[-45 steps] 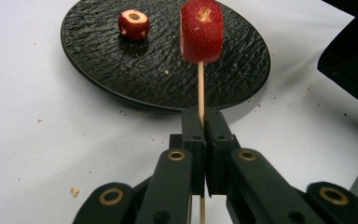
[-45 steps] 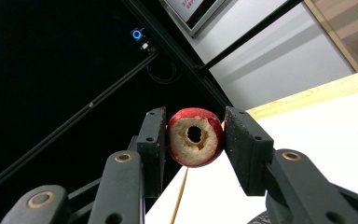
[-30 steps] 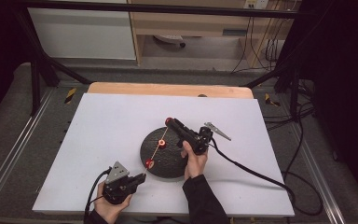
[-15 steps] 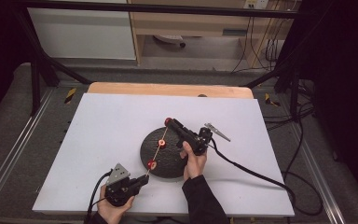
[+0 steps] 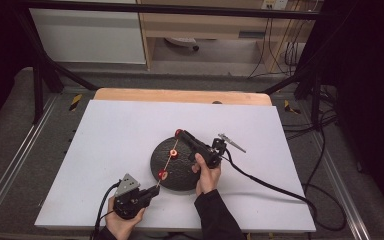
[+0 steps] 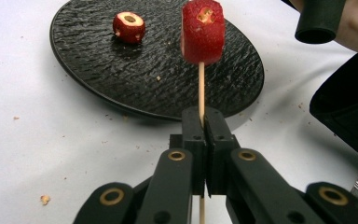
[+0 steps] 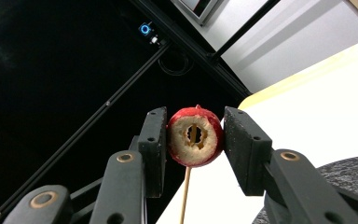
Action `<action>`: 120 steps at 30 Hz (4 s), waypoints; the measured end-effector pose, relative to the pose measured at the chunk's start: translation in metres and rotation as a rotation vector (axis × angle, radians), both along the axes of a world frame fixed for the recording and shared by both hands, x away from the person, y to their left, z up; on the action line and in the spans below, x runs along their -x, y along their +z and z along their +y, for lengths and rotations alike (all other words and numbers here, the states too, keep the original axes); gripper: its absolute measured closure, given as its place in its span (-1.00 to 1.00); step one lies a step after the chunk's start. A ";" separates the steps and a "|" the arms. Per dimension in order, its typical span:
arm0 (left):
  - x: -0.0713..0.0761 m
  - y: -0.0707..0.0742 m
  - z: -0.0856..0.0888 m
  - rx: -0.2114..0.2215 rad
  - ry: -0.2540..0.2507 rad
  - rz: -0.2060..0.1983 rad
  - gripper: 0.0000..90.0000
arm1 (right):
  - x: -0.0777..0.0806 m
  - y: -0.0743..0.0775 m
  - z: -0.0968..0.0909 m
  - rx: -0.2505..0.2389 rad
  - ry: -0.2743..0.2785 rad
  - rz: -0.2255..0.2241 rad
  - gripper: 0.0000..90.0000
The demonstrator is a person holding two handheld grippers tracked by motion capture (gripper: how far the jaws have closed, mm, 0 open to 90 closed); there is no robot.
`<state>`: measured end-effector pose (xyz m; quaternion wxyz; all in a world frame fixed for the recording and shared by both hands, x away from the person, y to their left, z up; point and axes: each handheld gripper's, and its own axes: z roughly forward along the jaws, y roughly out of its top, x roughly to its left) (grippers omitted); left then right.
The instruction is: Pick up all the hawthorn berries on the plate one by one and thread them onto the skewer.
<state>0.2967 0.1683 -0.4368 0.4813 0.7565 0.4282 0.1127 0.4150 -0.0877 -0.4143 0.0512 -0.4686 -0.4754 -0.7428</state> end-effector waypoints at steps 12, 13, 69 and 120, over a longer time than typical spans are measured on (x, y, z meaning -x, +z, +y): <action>0.004 -0.001 -0.004 -0.002 0.000 -0.013 0.97 | 0.007 0.003 0.000 -0.005 -0.004 0.000 0.37; 0.005 -0.001 -0.006 -0.001 0.002 -0.016 0.97 | 0.007 0.003 0.000 -0.006 -0.003 0.003 0.37; 0.012 0.003 0.001 0.022 0.014 -0.016 0.97 | -0.014 0.000 -0.010 -0.068 -0.096 -0.029 0.38; 0.013 0.002 -0.005 0.115 0.058 -0.005 0.97 | 0.013 -0.022 -0.001 -0.008 -0.005 -0.016 0.38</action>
